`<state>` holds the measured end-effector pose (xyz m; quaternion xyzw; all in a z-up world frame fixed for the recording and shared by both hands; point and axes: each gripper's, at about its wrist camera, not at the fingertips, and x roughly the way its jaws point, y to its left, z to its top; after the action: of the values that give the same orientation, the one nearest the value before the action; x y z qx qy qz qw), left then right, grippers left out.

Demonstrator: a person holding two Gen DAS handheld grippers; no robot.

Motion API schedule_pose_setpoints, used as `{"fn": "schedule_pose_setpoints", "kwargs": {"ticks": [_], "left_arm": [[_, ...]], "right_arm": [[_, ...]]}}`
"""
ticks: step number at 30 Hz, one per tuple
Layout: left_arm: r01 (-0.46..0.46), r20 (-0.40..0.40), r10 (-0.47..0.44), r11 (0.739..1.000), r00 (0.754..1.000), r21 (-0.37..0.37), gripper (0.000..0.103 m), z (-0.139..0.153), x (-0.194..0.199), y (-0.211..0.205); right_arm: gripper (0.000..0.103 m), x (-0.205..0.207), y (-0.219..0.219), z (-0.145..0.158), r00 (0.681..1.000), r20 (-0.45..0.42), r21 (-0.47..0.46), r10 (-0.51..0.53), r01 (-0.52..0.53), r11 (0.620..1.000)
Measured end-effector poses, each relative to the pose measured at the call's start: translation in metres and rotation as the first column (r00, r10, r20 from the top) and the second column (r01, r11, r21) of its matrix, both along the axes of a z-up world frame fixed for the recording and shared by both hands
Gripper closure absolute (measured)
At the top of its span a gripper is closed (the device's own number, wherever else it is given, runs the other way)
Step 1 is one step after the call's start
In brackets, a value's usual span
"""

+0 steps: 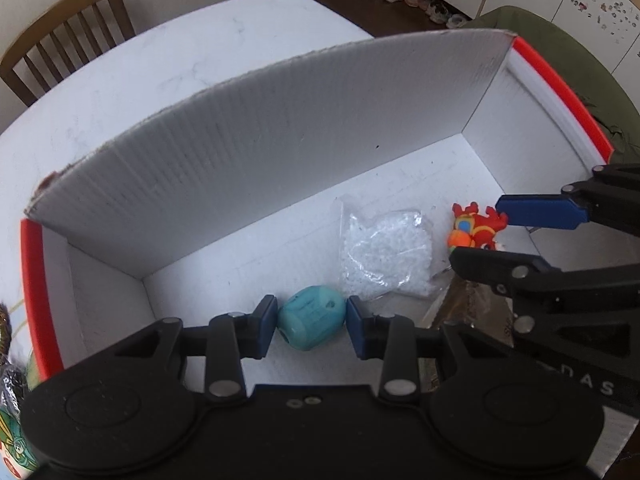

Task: Organize objects
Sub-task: 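Open both grippers to release the stone and keychain in the box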

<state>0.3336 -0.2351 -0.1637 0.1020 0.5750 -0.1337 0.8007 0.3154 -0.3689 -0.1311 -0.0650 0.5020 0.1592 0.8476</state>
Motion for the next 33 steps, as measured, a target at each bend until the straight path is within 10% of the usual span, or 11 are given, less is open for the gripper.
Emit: {"fn": "schedule_pose_setpoints", "kwargs": {"ticks": [18,33], "left_arm": [[-0.033,0.020,0.034,0.997,0.999,-0.075,0.049,0.018,-0.016,0.011],[0.044,0.234,-0.005,0.986,0.972,-0.162,0.041,0.085,-0.065,0.024]], "right_arm": [[0.056,-0.020,-0.014,0.019,1.000,-0.002,0.067,-0.002,0.002,0.998],[0.052,-0.073,-0.015,0.073,0.993,0.121,0.179,-0.010,-0.012,0.984]]}}
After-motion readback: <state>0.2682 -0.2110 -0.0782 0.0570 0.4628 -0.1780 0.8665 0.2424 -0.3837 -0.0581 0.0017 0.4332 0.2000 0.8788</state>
